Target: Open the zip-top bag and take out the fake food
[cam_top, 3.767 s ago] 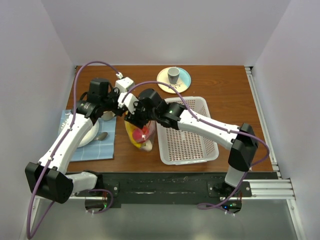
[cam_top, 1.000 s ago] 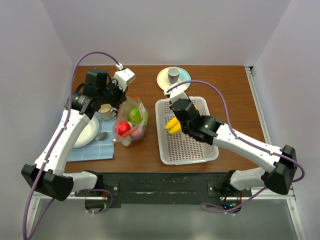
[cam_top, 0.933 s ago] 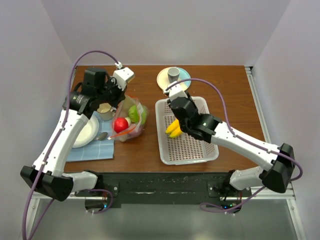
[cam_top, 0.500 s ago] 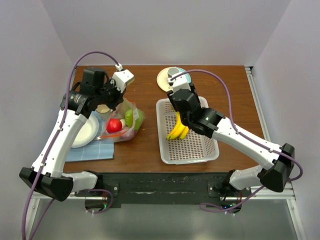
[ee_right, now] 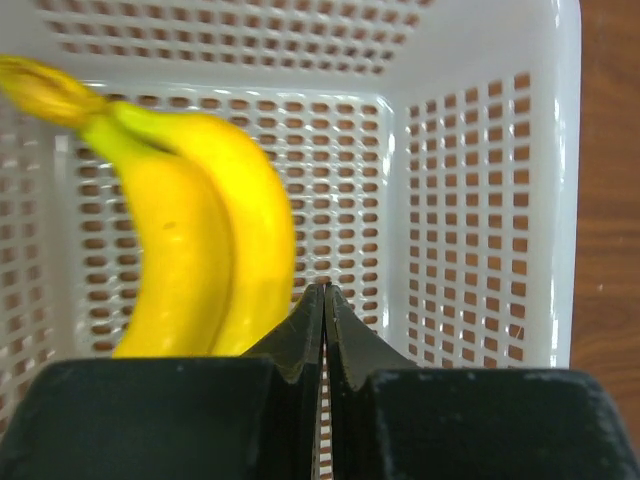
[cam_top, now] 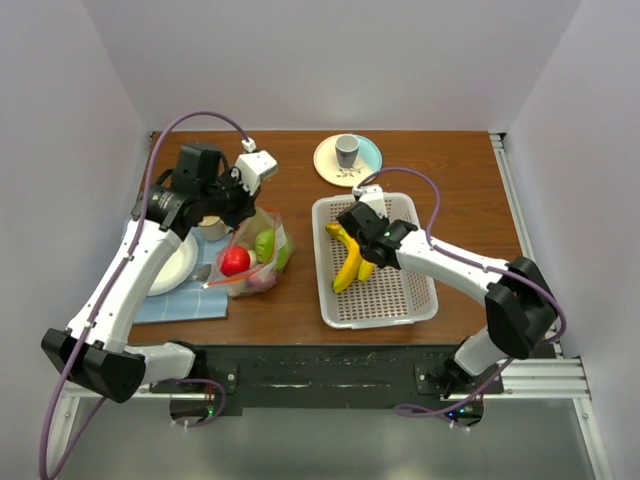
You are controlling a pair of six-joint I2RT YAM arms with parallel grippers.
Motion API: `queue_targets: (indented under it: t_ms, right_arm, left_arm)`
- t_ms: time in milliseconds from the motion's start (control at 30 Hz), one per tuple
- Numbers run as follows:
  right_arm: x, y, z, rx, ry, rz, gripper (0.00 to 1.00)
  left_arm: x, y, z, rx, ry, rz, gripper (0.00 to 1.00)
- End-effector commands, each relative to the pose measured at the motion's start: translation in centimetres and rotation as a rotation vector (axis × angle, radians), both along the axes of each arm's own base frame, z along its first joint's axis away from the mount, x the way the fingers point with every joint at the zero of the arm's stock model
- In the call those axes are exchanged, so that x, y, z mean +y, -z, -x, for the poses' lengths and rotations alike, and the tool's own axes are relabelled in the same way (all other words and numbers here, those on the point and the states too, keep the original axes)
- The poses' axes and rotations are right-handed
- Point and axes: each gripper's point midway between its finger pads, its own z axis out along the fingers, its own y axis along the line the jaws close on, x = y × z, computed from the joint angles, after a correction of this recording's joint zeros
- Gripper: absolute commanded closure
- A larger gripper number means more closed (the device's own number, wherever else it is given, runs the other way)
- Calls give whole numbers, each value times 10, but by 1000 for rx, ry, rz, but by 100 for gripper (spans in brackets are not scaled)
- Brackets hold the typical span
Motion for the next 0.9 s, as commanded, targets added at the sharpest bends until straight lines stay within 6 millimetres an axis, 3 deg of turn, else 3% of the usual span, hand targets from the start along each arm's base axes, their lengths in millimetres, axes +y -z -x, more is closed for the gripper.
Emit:
queue_targets:
  t_ms: [0,133,233,433,600,667,733,767,800,833,867]
  right_arm:
    - [-39,17,1,34,243,-9,100]
    - [-84,28,3,80,417,26,100]
    - [-109,23,5,49,522,45,100]
    - [-147,17,4,12,667,79,100]
    - [-165,-1,-6,-43,698,72,100]
    - [-164,-21,-14,-91,685,46,100]
    - [-140,-39,-32,-124,594,-100,100]
    - [-131,-64,-35,-167,501,-159,100]
    - [-94,-80,-45,-205,359,-318,93]
    - [-75,-98,-46,-242,214,-361,87]
    - [-57,-132,-38,-329,101,-467,80]
  left_arm:
    - [-16,0,-3,-19,27,49,100]
    - [-24,7,-2,-6,46,59,100]
    - [-33,13,2,13,69,79,100]
    - [-57,33,8,80,131,130,100]
    - [-85,35,11,125,197,170,100]
    - [-97,39,11,153,226,174,100]
    - [-107,37,7,155,241,172,100]
    - [-113,38,8,157,255,171,100]
    - [-118,33,6,149,260,174,100]
    - [-126,39,8,168,278,163,100]
    - [-132,35,7,162,289,161,100]
